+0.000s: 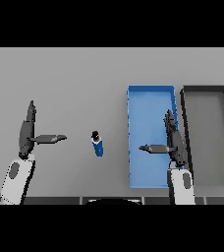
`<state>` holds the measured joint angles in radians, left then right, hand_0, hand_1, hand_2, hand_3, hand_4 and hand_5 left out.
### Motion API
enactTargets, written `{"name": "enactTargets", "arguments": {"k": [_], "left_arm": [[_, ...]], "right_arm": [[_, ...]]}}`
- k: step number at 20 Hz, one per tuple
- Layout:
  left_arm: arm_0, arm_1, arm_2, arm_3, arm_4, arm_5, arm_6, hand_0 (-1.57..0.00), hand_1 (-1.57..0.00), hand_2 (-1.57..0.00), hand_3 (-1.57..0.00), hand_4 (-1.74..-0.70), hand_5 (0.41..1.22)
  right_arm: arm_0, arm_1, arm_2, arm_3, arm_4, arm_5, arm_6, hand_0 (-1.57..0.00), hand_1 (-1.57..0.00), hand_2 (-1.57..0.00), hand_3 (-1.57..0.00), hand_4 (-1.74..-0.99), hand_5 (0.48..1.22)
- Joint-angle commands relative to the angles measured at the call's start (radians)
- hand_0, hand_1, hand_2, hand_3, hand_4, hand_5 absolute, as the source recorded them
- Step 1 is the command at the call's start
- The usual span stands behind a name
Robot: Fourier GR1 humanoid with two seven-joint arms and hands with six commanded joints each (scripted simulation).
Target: Pick up the blue pipe and place it into the blue bin.
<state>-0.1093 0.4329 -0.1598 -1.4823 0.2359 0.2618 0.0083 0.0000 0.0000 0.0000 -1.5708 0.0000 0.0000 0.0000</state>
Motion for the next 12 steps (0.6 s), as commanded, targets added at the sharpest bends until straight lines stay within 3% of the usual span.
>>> {"name": "enactTargets", "arguments": {"k": [1,6,7,9,12], "left_arm": [[0.001,0.000,0.000,-0.001,0.000,0.001,-0.005,0.00,0.00,0.00,0.00,-1.01,0.586],[0.013,-0.002,-0.007,-0.020,-0.007,0.010,-0.007,0.00,0.00,0.00,0.00,-1.01,0.586],[0.049,0.053,-0.045,-0.029,-0.019,-0.092,-0.074,0.00,0.00,0.00,0.00,-1.01,0.586],[0.083,0.129,-0.062,-0.030,-0.027,-0.196,-0.140,0.00,0.00,0.00,0.00,-1.01,0.588],[0.077,0.160,-0.071,-0.024,-0.028,-0.242,-0.142,0.00,0.00,0.00,0.00,-1.01,0.587]], "right_arm": [[0.001,0.000,0.000,-0.001,0.000,0.000,-0.001,0.00,0.00,0.00,0.00,-1.222,0.603],[0.014,-0.002,0.005,-0.017,-0.002,0.005,-0.005,0.00,0.00,0.00,0.00,-1.222,0.603],[0.047,-0.066,0.029,-0.055,0.049,0.030,-0.060,0.00,0.00,0.00,0.00,-1.222,0.603],[0.077,-0.107,0.064,-0.079,0.093,0.061,-0.080,0.00,0.00,0.00,0.00,-1.230,0.601],[0.111,-0.121,0.089,-0.127,0.118,0.070,-0.077,0.00,0.00,0.00,0.00,-1.231,0.599]]}}
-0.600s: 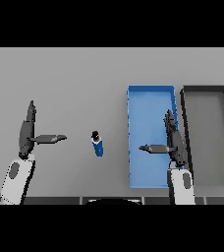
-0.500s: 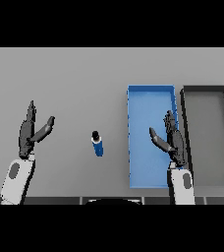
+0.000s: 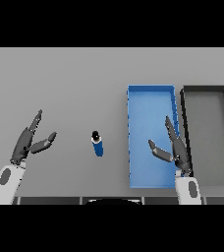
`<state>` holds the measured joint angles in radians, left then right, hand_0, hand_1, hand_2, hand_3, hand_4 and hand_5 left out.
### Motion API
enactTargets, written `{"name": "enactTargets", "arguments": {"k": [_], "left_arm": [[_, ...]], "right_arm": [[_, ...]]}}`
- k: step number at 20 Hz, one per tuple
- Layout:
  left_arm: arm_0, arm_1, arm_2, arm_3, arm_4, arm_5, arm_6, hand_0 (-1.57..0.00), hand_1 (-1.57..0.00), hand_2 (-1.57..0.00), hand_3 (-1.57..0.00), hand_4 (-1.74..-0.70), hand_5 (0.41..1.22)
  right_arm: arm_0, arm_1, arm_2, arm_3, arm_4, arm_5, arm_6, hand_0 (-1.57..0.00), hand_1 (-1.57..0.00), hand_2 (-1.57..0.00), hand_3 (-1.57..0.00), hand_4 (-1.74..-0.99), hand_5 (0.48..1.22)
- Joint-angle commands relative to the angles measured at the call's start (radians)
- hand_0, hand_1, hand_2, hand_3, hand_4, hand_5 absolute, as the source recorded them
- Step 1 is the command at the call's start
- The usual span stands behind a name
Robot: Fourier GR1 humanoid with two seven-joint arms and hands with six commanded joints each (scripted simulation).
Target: Pick up the blue pipe and place it into the blue bin.
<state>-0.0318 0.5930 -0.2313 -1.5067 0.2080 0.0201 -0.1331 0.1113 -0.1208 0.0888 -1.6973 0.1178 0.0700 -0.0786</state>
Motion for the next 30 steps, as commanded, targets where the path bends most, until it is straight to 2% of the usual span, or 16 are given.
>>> {"name": "enactTargets", "arguments": {"k": [1,4,5,8,10,13,14,16,19,21,24,26,28,30], "left_arm": [[0.009,0.006,-0.002,-0.011,0.006,-0.013,-0.010,0.00,0.00,0.00,0.00,-1.01,0.587],[0.025,0.015,-0.015,-0.032,0.039,-0.076,-0.041,0.00,0.00,0.00,0.00,-1.02,0.594],[0.029,0.035,-0.026,-0.050,0.033,-0.097,-0.043,0.00,0.00,0.00,0.00,-1.02,0.587],[0.031,0.061,-0.075,-0.101,0.029,-0.164,-0.014,0.00,0.00,0.00,0.00,-1.03,0.565],[0.033,0.070,-0.110,-0.129,0.022,-0.190,0.037,0.00,0.00,0.00,0.00,-1.04,0.532],[0.019,0.039,-0.171,-0.159,0.013,-0.218,0.094,0.00,0.00,0.00,0.00,-1.08,0.488],[0.012,0.030,-0.184,-0.155,0.003,-0.226,0.089,0.00,0.00,0.00,0.00,-1.09,0.480],[0.010,0.012,-0.216,-0.163,-0.023,-0.233,0.085,0.00,0.00,0.00,0.00,-1.09,0.463],[-0.015,-0.047,-0.263,-0.143,-0.052,-0.235,0.103,0.00,0.00,0.00,0.00,-1.11,0.447],[-0.026,-0.080,-0.285,-0.115,-0.069,-0.242,0.090,0.00,0.00,0.00,0.00,-1.12,0.446],[-0.061,-0.131,-0.304,-0.076,-0.088,-0.234,0.105,0.00,0.00,0.00,0.00,-1.12,0.446],[-0.101,-0.180,-0.317,-0.033,-0.093,-0.236,0.127,0.00,0.00,0.00,0.00,-1.11,0.450],[-0.123,-0.224,-0.324,0.017,-0.089,-0.245,0.130,0.00,0.00,0.00,0.00,-1.12,0.448],[-0.142,-0.243,-0.331,0.055,-0.129,-0.225,0.102,0.00,0.00,0.00,0.00,-1.10,0.441]], "right_arm": [[0.003,-0.001,0.005,-0.010,0.008,-0.004,0.014,0.00,0.00,0.00,0.00,-1.230,0.595],[-0.018,-0.007,-0.002,0.001,0.009,-0.007,0.038,0.00,0.00,0.00,0.00,-1.218,0.589],[-0.010,-0.008,-0.001,0.002,0.012,-0.007,0.028,0.00,0.00,0.00,0.00,-1.216,0.587],[0.000,-0.016,0.003,-0.008,0.007,0.008,-0.022,0.00,0.00,0.00,0.00,-1.225,0.595],[-0.009,-0.024,0.001,-0.007,0.002,0.017,-0.027,0.00,0.00,0.00,0.00,-1.225,0.603],[-0.004,-0.020,0.003,-0.018,0.005,0.013,-0.021,0.00,0.00,0.00,0.00,-1.239,0.606],[-0.015,-0.022,-0.003,-0.004,0.000,0.014,-0.009,0.00,0.00,0.00,0.00,-1.244,0.607],[-0.002,-0.015,-0.001,0.008,0.006,0.011,-0.033,0.00,0.00,0.00,0.00,-1.256,0.616],[-0.012,-0.013,-0.003,0.006,-0.005,0.018,-0.033,0.00,0.00,0.00,0.00,-1.263,0.617],[-0.012,-0.013,-0.002,-0.009,-0.009,0.017,-0.021,0.00,0.00,0.00,0.00,-1.270,0.617],[0.016,-0.014,0.001,-0.025,-0.010,0.022,-0.017,0.00,0.00,0.00,0.00,-1.275,0.615],[-0.004,-0.016,-0.008,-0.024,-0.017,0.018,0.001,0.00,0.00,0.00,0.00,-1.276,0.609],[0.017,-0.008,-0.003,-0.013,-0.013,0.021,-0.021,0.00,0.00,0.00,0.00,-1.274,0.605],[0.029,-0.010,-0.003,-0.027,-0.007,0.014,-0.028,0.00,0.00,0.00,0.00,-1.266,0.598]]}}
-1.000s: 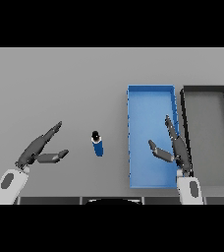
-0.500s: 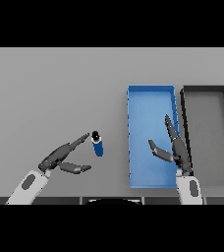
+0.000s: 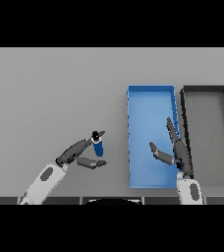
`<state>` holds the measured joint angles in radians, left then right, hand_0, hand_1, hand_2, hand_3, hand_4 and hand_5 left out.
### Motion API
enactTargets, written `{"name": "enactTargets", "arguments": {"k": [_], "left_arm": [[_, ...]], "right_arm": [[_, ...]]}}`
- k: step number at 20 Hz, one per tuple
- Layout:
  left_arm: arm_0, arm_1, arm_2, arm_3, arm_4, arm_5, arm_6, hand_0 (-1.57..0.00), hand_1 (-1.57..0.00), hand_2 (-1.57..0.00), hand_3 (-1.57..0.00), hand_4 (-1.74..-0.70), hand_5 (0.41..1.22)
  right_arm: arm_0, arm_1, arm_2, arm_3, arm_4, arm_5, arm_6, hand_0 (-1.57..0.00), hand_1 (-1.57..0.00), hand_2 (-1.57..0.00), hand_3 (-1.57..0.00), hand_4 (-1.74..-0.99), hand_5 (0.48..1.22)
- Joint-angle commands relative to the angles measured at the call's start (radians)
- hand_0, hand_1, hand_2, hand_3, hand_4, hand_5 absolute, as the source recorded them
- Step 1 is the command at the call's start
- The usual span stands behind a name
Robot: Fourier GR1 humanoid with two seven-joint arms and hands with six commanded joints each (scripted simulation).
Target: Pick up the blue pipe and place it into the blue bin.
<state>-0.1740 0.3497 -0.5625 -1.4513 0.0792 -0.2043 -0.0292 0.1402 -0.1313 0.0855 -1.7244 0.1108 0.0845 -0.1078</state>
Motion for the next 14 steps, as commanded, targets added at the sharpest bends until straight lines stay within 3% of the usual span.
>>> {"name": "enactTargets", "arguments": {"k": [1,5,7,8,10,12,14], "left_arm": [[-0.016,-0.013,-0.004,0.018,-0.018,0.008,-0.020,0.00,0.00,0.00,0.00,-1.08,0.442],[-0.061,-0.096,0.004,0.099,0.010,-0.003,-0.058,0.00,0.00,-0.02,-0.02,-1.11,0.507],[-0.052,-0.122,0.017,0.111,0.039,-0.003,-0.079,-0.02,-0.16,-0.29,-0.26,-1.21,0.607],[-0.049,-0.138,0.026,0.110,0.065,-0.003,-0.072,-0.19,-0.35,-0.48,-0.52,-1.25,0.730],[-0.059,-0.164,0.039,0.136,0.074,0.018,-0.062,-0.67,-0.79,-0.87,-0.88,-1.42,0.906],[-0.041,-0.180,0.034,0.116,0.073,0.024,-0.073,-0.99,-1.07,-1.12,-1.10,-1.53,1.020],[-0.033,-0.179,0.020,0.126,0.045,0.046,-0.136,-1.20,-1.25,-1.29,-1.21,-1.60,1.092]], "right_arm": [[-0.010,0.001,0.002,-0.007,0.001,-0.002,0.013,0.00,0.00,0.00,0.00,-1.265,0.597],[-0.006,0.000,-0.006,0.013,-0.006,0.003,0.013,0.00,0.00,0.00,0.00,-1.267,0.600],[-0.020,-0.013,-0.018,0.029,-0.012,0.009,-0.001,0.00,0.00,0.00,0.00,-1.261,0.600],[-0.019,-0.005,-0.010,0.024,-0.004,0.004,-0.002,0.00,0.00,0.00,0.00,-1.260,0.600],[-0.020,-0.006,-0.011,0.017,-0.005,0.002,0.002,0.00,0.00,0.00,0.00,-1.259,0.605],[-0.011,-0.004,-0.010,0.014,-0.008,0.005,-0.008,0.00,0.00,0.00,0.00,-1.262,0.611],[-0.032,-0.001,-0.009,0.025,0.002,-0.005,0.011,0.00,0.00,0.00,0.00,-1.260,0.614]]}}
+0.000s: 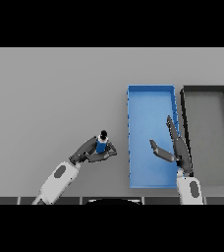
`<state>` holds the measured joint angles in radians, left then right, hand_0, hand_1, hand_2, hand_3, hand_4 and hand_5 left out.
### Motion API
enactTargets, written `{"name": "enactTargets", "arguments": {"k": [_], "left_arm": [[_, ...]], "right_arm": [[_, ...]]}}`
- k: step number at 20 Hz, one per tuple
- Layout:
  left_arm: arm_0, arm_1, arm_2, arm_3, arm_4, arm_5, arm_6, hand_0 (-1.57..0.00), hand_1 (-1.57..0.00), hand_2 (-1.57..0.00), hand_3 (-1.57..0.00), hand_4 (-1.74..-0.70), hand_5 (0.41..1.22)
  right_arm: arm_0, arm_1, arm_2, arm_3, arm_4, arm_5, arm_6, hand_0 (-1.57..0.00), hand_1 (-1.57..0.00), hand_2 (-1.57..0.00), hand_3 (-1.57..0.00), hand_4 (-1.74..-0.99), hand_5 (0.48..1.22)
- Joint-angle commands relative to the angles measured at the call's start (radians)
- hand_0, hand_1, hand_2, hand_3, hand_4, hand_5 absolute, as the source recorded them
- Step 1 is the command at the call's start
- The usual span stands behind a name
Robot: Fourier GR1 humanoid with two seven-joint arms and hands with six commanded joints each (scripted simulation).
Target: Pick up the blue pipe and place it into the blue bin.
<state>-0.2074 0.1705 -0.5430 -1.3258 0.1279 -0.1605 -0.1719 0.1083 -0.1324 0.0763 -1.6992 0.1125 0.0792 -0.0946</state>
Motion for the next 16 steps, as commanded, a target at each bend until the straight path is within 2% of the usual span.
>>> {"name": "enactTargets", "arguments": {"k": [1,4,5,8,10,16], "left_arm": [[-0.001,0.000,-0.011,-0.003,-0.019,0.019,0.002,-1.28,-1.31,-1.34,-1.27,-1.63,1.118],[0.004,0.001,-0.021,-0.036,-0.030,0.039,-0.014,-1.42,-1.44,-1.45,-1.37,-1.68,1.168],[0.000,-0.004,-0.020,-0.055,-0.022,0.044,-0.023,-1.45,-1.47,-1.48,-1.39,-1.69,1.179],[-0.003,0.002,-0.034,-0.134,-0.010,0.036,-0.024,-1.51,-1.52,-1.52,-1.43,-1.71,1.199],[-0.014,0.007,-0.041,-0.195,0.002,0.025,-0.023,-1.53,-1.54,-1.54,-1.44,-1.72,1.207],[-0.076,0.012,-0.043,-0.271,0.041,0.008,0.109,-1.56,-1.56,-1.56,-1.45,-1.73,1.217]], "right_arm": [[0.003,-0.002,0.005,-0.013,-0.002,0.007,-0.003,0.00,0.00,0.00,0.00,-1.258,0.615],[0.010,-0.003,0.008,-0.007,0.002,0.011,-0.018,0.00,0.00,0.00,0.00,-1.250,0.622],[0.006,-0.005,0.001,-0.005,-0.004,0.009,0.000,0.00,0.00,0.00,0.00,-1.245,0.621],[0.009,-0.001,0.008,-0.007,0.006,0.006,-0.022,0.00,0.00,0.00,0.00,-1.249,0.629],[0.011,-0.018,-0.004,-0.005,0.011,0.002,-0.014,0.00,0.00,0.00,0.00,-1.228,0.629],[0.018,-0.007,0.010,-0.007,0.025,0.001,-0.034,0.00,0.00,0.00,0.00,-1.208,0.640]]}}
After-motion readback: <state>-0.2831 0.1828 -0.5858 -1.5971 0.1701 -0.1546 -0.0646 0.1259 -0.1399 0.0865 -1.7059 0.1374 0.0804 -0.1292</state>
